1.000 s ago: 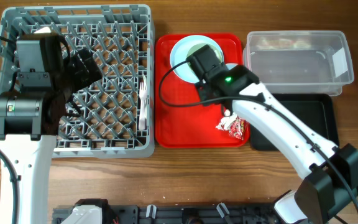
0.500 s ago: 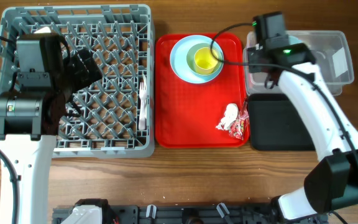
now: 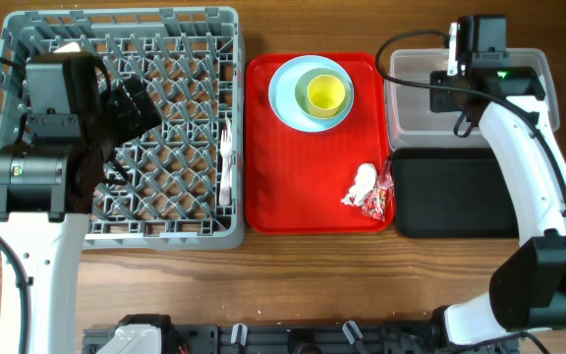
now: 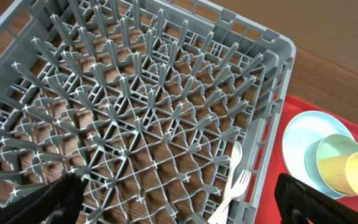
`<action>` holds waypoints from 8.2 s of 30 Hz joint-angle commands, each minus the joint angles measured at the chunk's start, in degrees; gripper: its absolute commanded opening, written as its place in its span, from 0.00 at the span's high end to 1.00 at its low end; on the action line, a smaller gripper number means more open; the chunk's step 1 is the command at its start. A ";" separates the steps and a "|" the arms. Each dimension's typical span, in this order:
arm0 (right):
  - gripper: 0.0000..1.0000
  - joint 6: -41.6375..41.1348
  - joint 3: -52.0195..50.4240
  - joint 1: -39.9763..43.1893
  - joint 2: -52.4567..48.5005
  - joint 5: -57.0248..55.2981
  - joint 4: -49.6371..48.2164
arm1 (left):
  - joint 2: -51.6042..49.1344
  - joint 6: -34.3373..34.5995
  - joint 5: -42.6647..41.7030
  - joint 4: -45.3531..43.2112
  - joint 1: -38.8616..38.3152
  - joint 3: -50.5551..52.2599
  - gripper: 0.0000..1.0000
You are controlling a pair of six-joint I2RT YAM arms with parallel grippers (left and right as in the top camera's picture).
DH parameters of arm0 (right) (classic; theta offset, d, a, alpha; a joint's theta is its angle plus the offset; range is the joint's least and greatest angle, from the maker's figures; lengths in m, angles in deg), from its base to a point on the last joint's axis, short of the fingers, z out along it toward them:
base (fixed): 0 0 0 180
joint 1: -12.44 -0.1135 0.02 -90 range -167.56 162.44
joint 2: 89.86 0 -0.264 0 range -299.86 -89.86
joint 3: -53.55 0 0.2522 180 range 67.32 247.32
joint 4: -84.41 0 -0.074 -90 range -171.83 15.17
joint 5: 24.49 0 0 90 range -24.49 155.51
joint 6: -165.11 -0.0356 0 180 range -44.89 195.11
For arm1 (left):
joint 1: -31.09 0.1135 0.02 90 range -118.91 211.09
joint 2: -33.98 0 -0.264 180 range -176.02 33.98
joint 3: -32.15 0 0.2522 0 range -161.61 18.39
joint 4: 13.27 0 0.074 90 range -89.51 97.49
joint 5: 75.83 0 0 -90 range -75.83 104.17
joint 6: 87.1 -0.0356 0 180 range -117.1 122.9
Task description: Sort waste into correct bins and load items into the dishwasher rack
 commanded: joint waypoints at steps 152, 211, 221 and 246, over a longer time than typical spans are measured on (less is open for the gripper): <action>0.56 -23.21 -19.85 -26.05 -4.70 -0.79 -4.28 | 0.20 -0.13 0.74 -0.13 0.37 -0.35 0.00; 0.08 -21.57 -9.57 -0.13 6.19 -1.79 -21.16 | 0.20 -0.13 0.74 -0.15 0.37 -0.35 0.00; 0.32 -24.22 -9.49 -4.52 24.81 35.52 8.02 | 0.20 -0.13 0.74 -0.13 0.37 -0.35 0.00; 0.61 -46.69 -37.20 -30.27 2.16 -10.29 -19.30 | 0.20 -0.11 0.74 -0.13 0.37 -0.35 0.00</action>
